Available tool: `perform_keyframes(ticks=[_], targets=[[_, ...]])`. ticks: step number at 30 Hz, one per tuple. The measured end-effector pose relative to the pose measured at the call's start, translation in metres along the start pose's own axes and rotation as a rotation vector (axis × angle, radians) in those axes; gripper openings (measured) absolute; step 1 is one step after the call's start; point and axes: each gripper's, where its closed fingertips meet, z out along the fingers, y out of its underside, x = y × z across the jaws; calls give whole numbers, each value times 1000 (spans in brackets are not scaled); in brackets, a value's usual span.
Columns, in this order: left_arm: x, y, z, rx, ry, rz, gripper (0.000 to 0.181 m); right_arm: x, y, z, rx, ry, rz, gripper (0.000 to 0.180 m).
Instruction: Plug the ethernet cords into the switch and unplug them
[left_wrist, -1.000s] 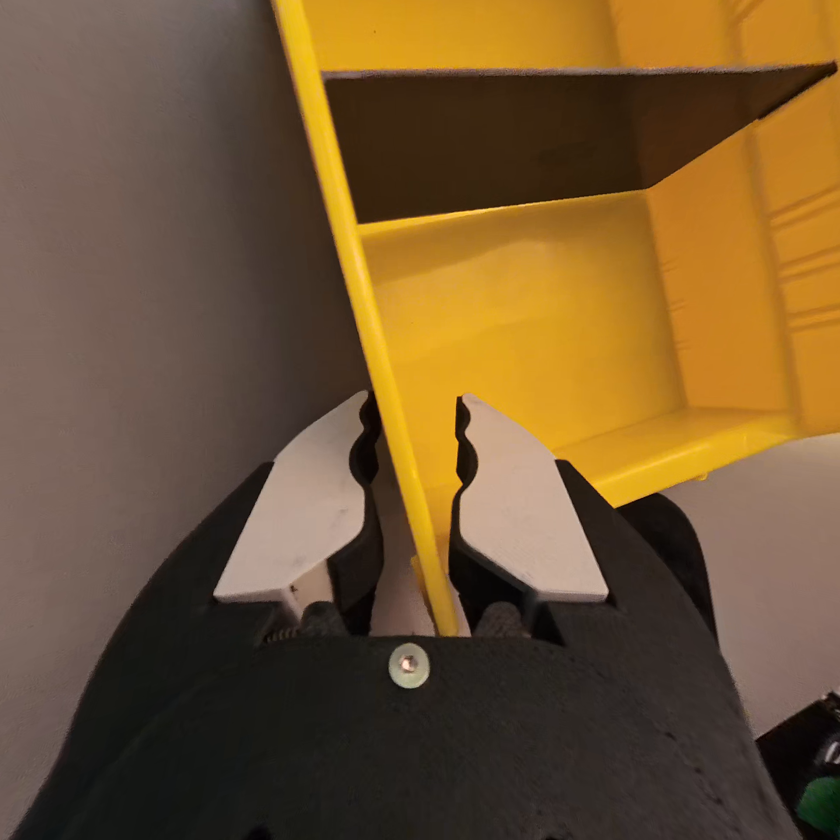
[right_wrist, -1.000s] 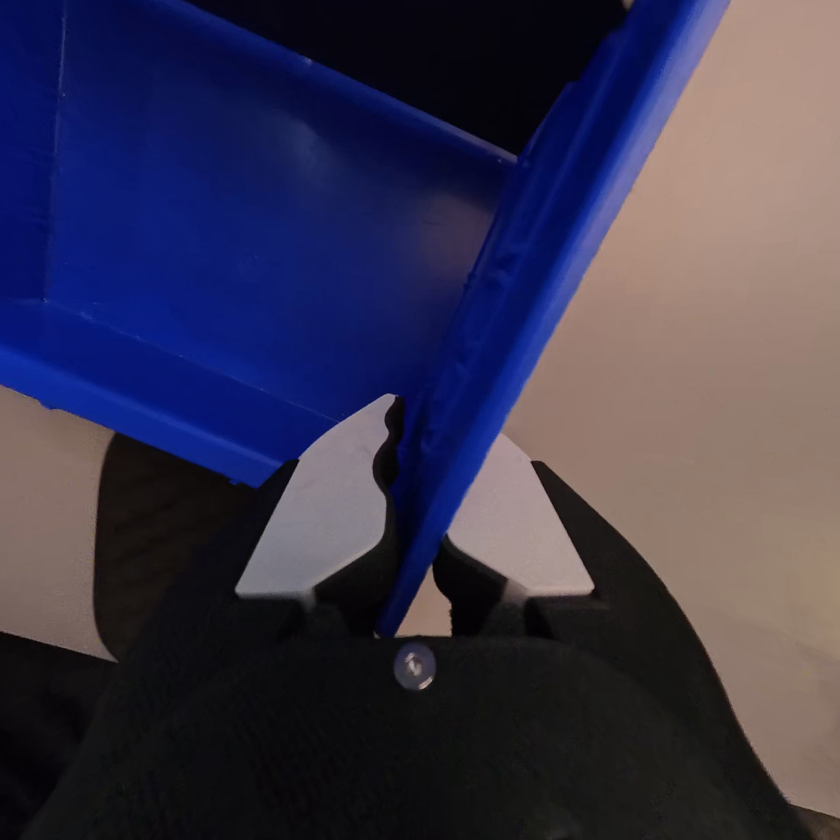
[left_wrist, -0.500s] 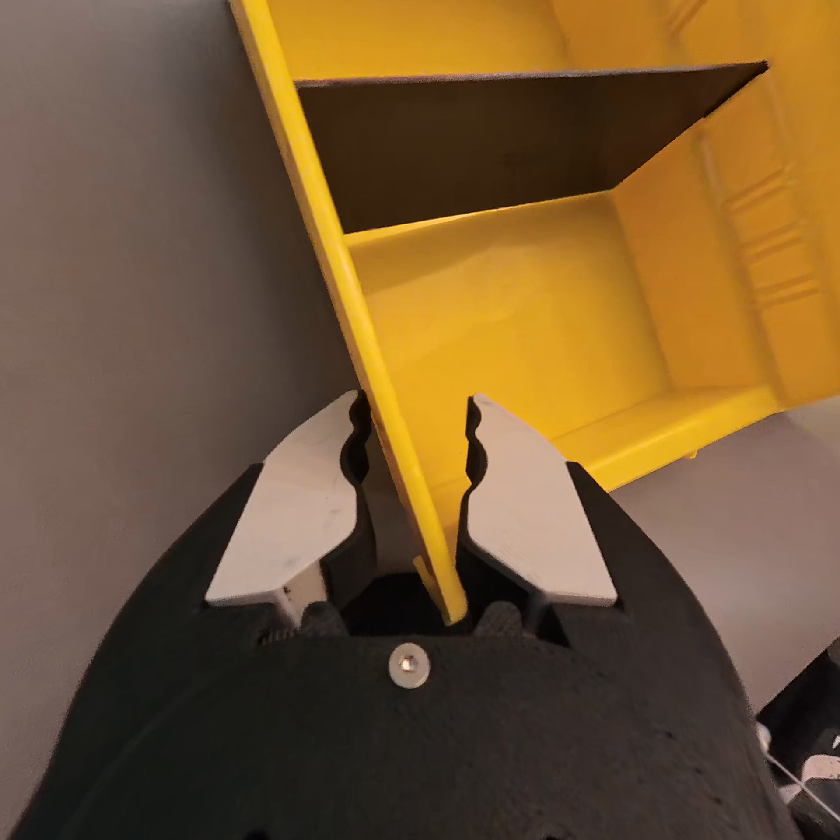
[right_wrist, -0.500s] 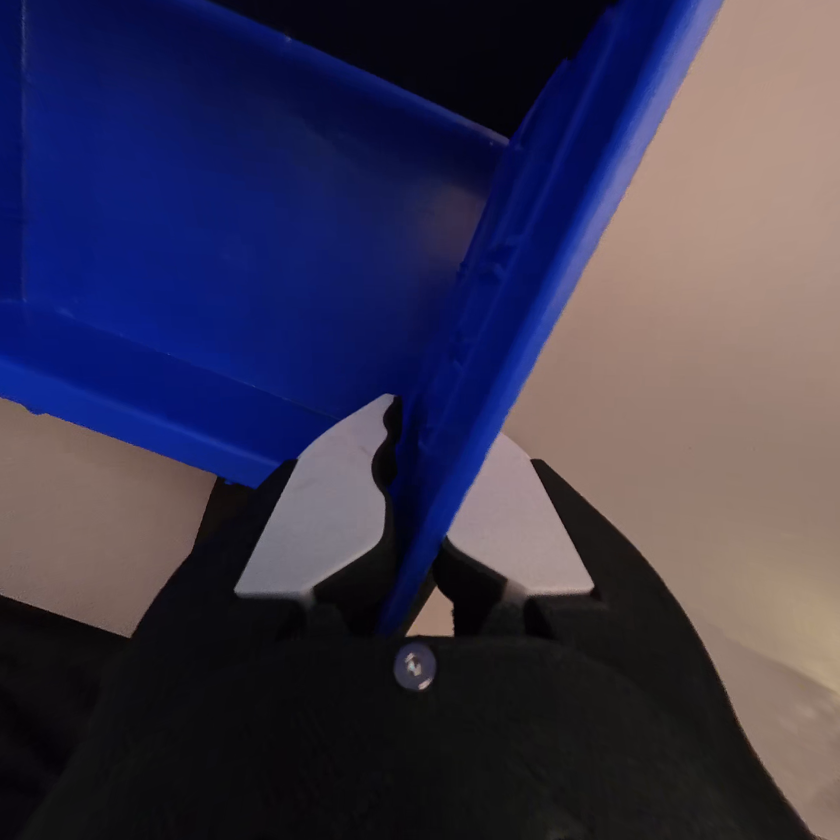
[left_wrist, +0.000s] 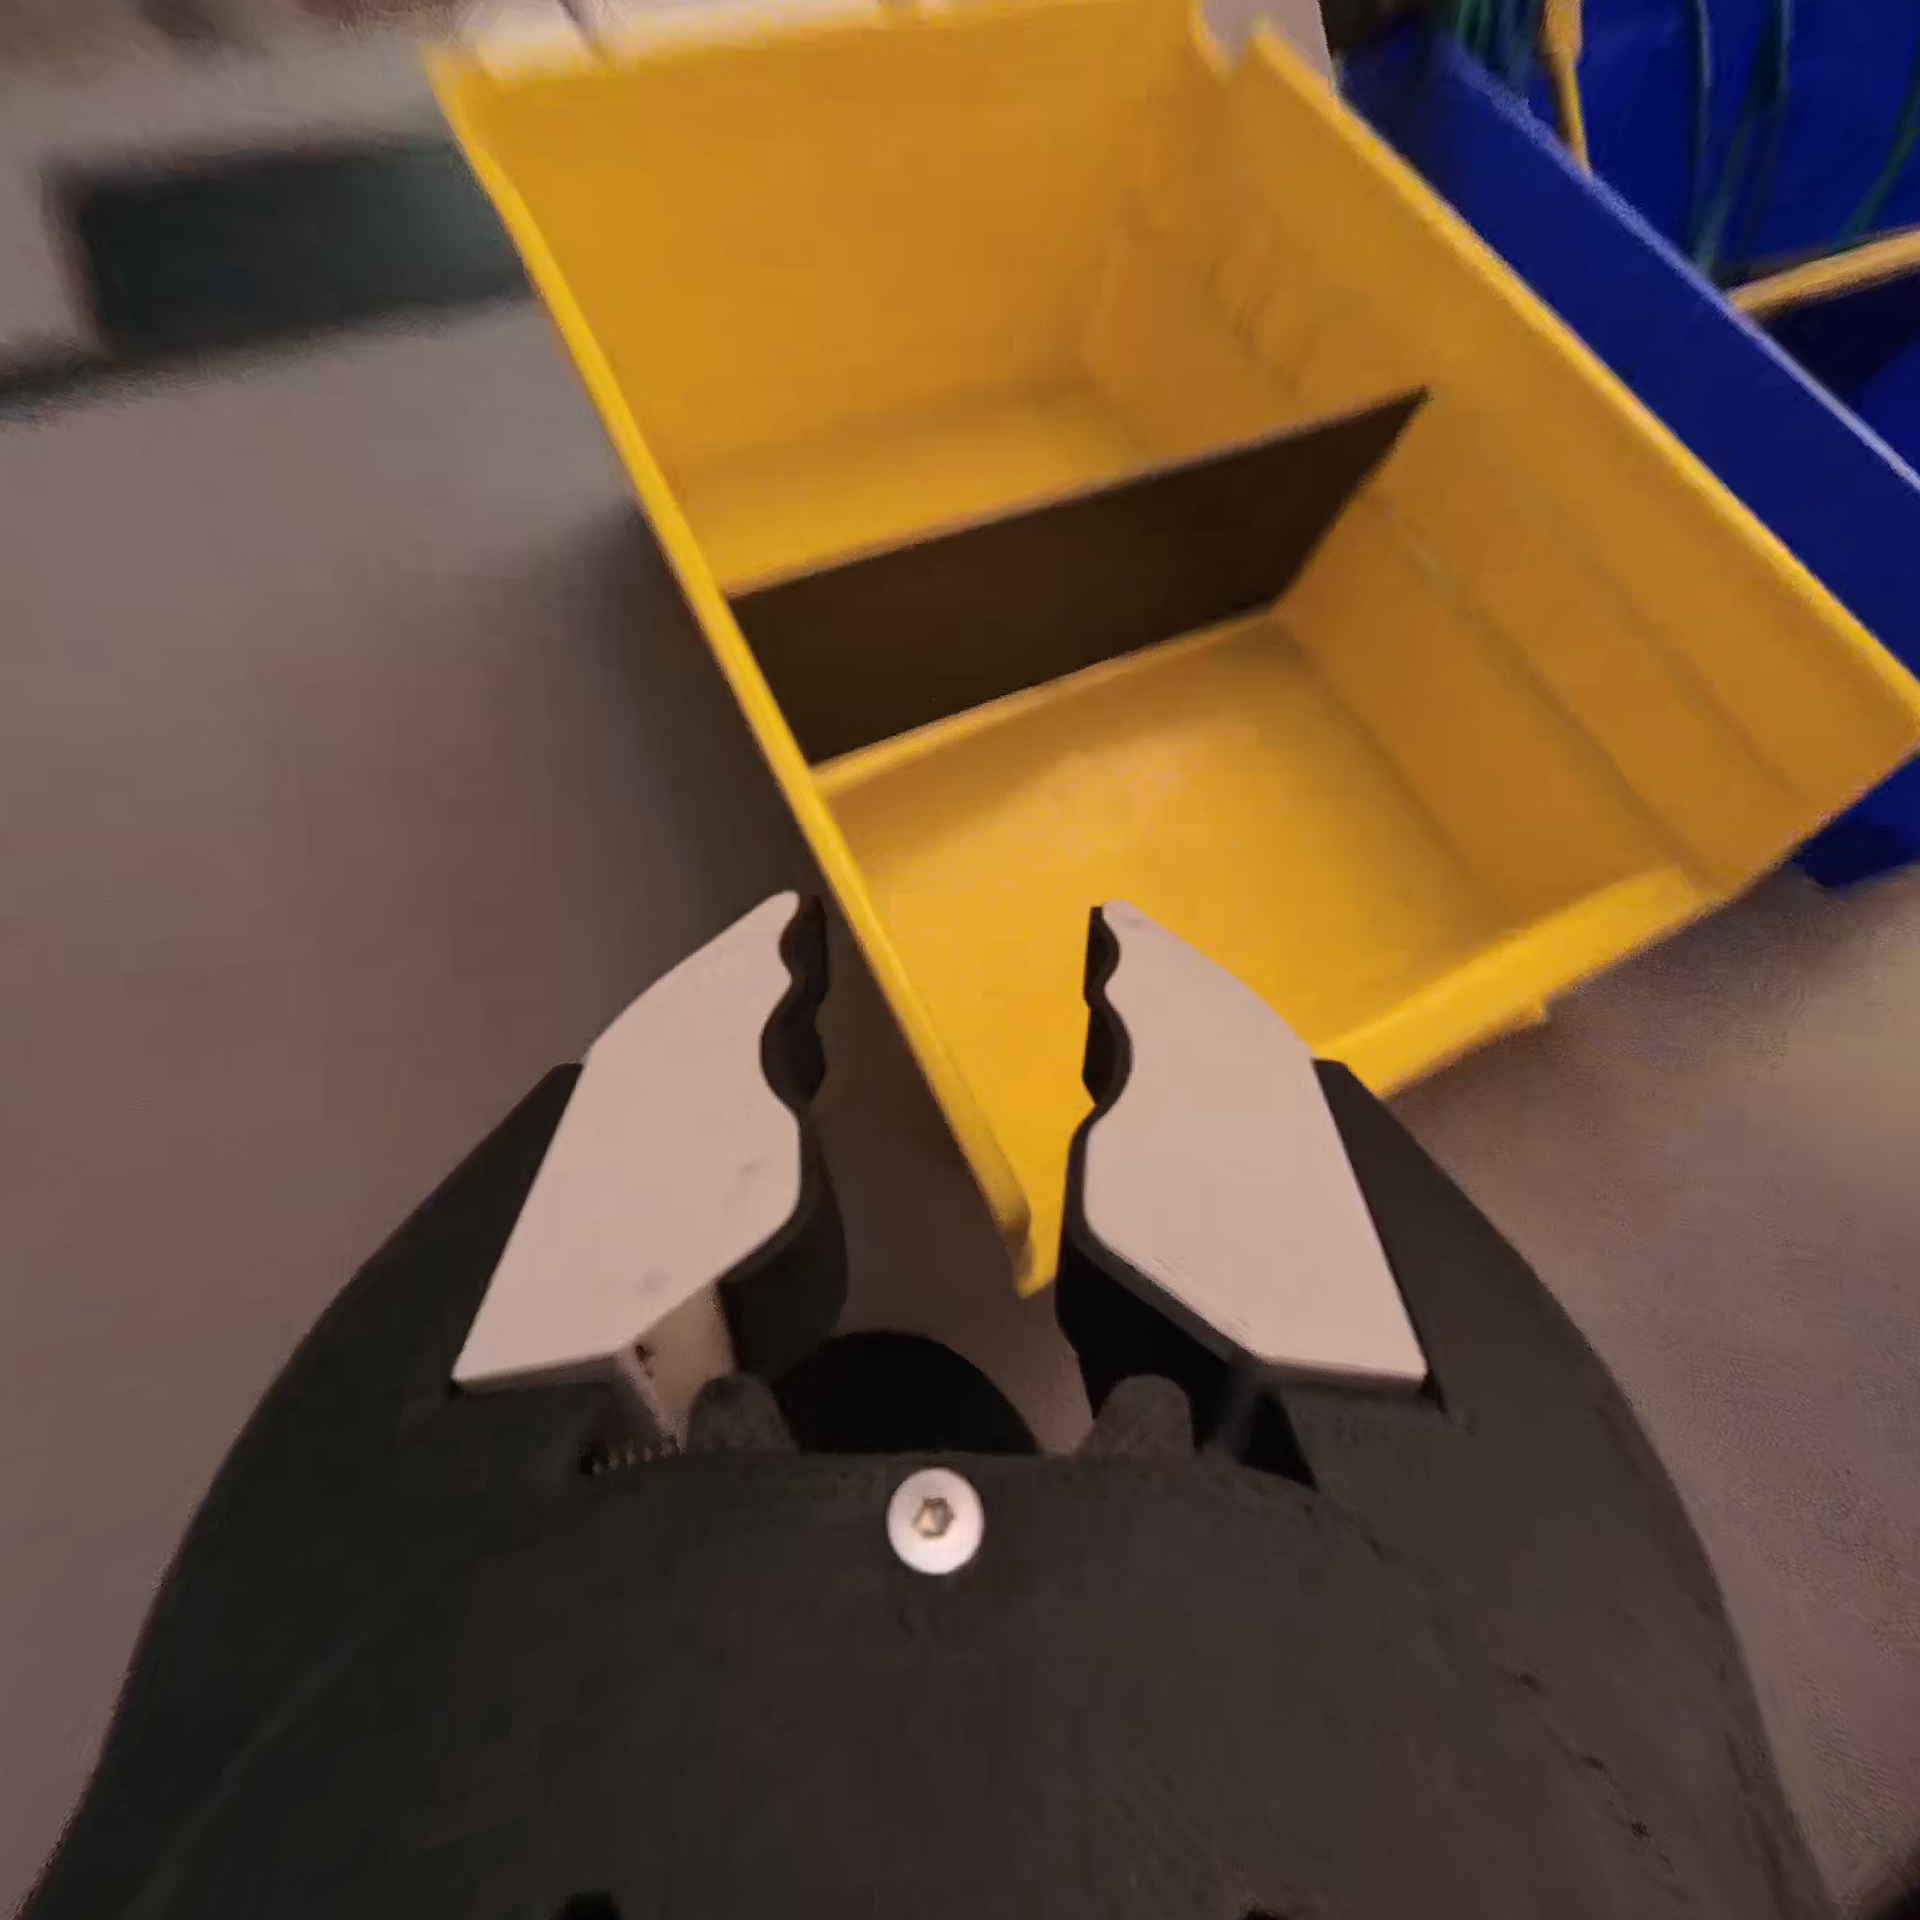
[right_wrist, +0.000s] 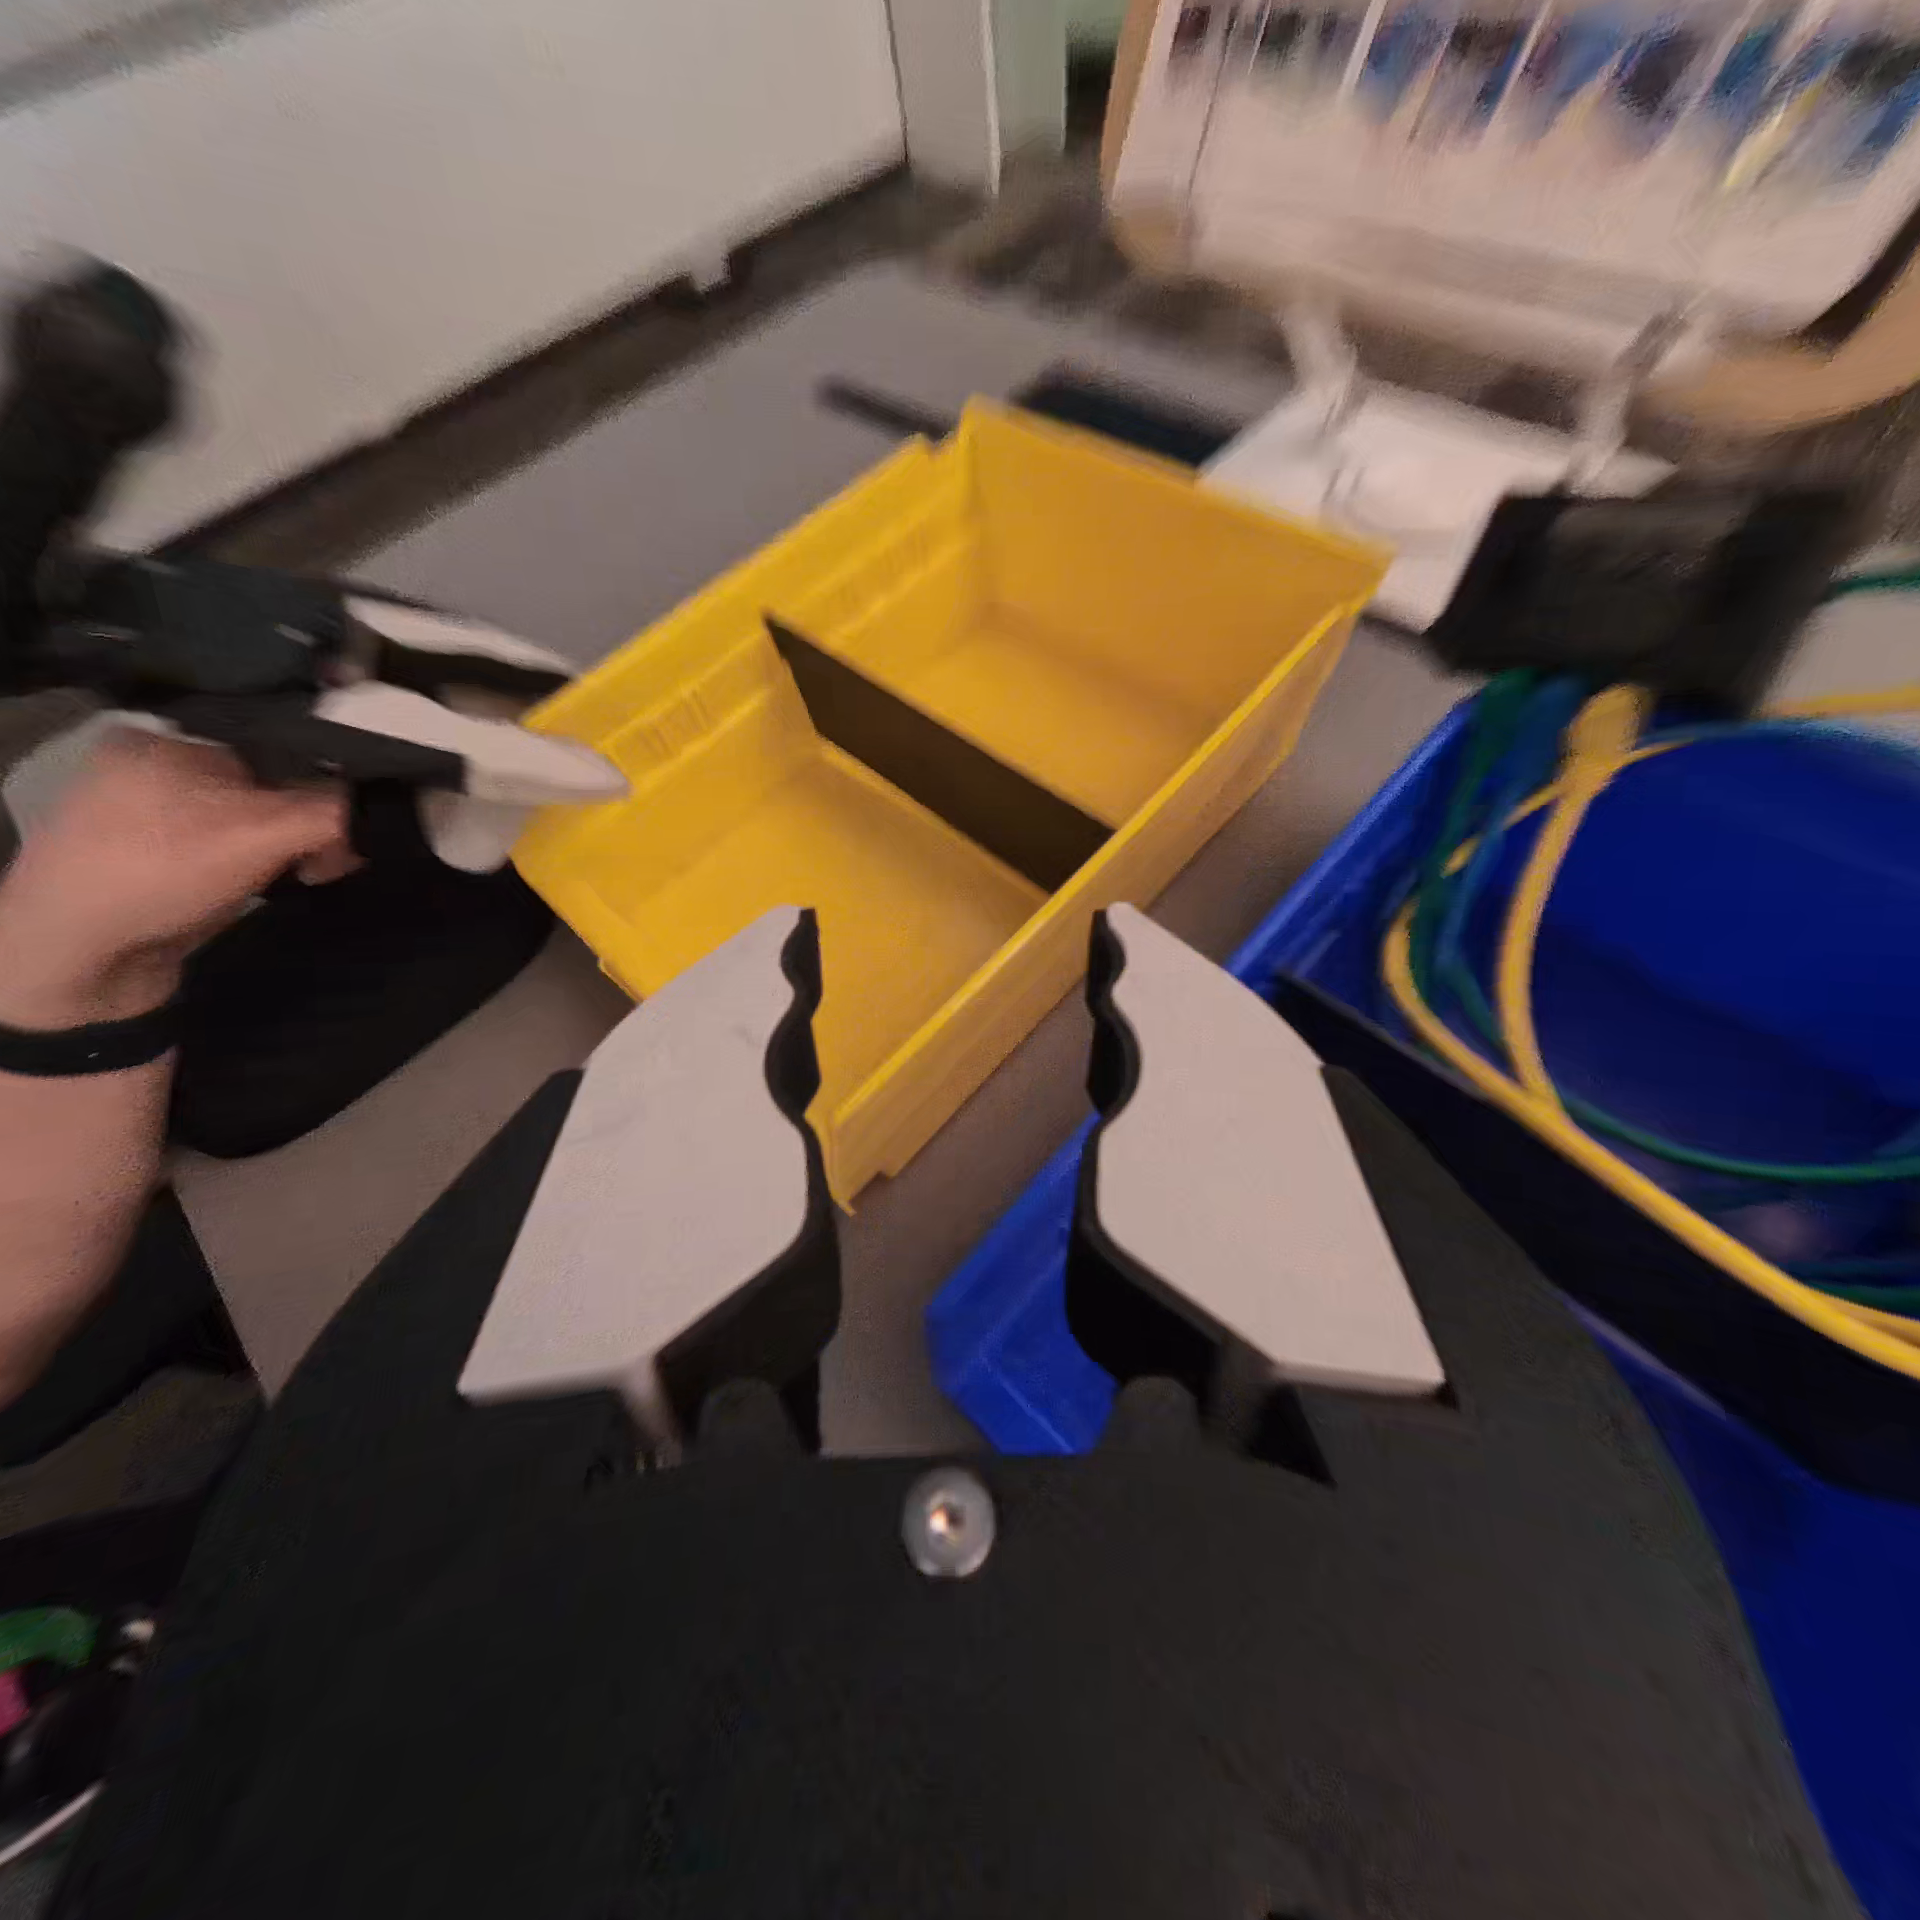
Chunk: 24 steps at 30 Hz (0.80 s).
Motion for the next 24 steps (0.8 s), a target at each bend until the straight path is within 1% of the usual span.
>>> perform_keyframes(ticks=[1, 3, 5, 6, 7, 8, 10, 13, 14, 15, 16, 17, 18, 19, 21, 24], targets=[[-7, -11, -10, 69, -99, 50, 49, 4, 8, 24, -117, 27, 9, 51], [-12, -31, -34, 203, -285, 170, 49, 26, 22, 57, -308, 162, 2, 52], [-9, -44, -55, 306, -427, 277, 46, 25, 34, 79, -445, 154, 72, 51], [-6, -49, -63, 340, -467, 313, 42, 26, 38, 87, -495, 159, 82, 50], [-2, -52, -67, 358, -475, 322, 41, 31, 43, 93, -542, 200, 84, 50], [2, -54, -68, 365, -459, 308, 45, 32, 50, 98, -594, 218, 84, 49], [5, -56, -70, 370, -425, 268, 52, 27, 63, 108, -681, 199, 120, 49], [2, -59, -74, 371, -437, 251, 56, 34, 72, 120, -708, 242, 184, 49], [2, -60, -76, 376, -435, 248, 56, 33, 76, 125, -716, 227, 227, 46], [2, -61, -78, 380, -431, 243, 56, 30, 81, 129, -736, 211, 277, 48], [2, -61, -79, 383, -428, 238, 55, 33, 86, 131, -757, 227, 300, 44], [2, -61, -81, 385, -424, 234, 55, 39, 83, 134, -737, 253, 289, 33], [2, -61, -82, 385, -422, 229, 55, 42, 85, 135, -745, 262, 298, 29], [1, -60, -83, 381, -423, 225, 56, 46, 87, 135, -759, 277, 301, 17], [-1, -58, -86, 373, -421, 214, 56, 46, 94, 136, -807, 253, 341, 12], [-5, -54, -96, 367, -408, 177, 57, 46, 93, 139, -818, 245, 357, 8]])
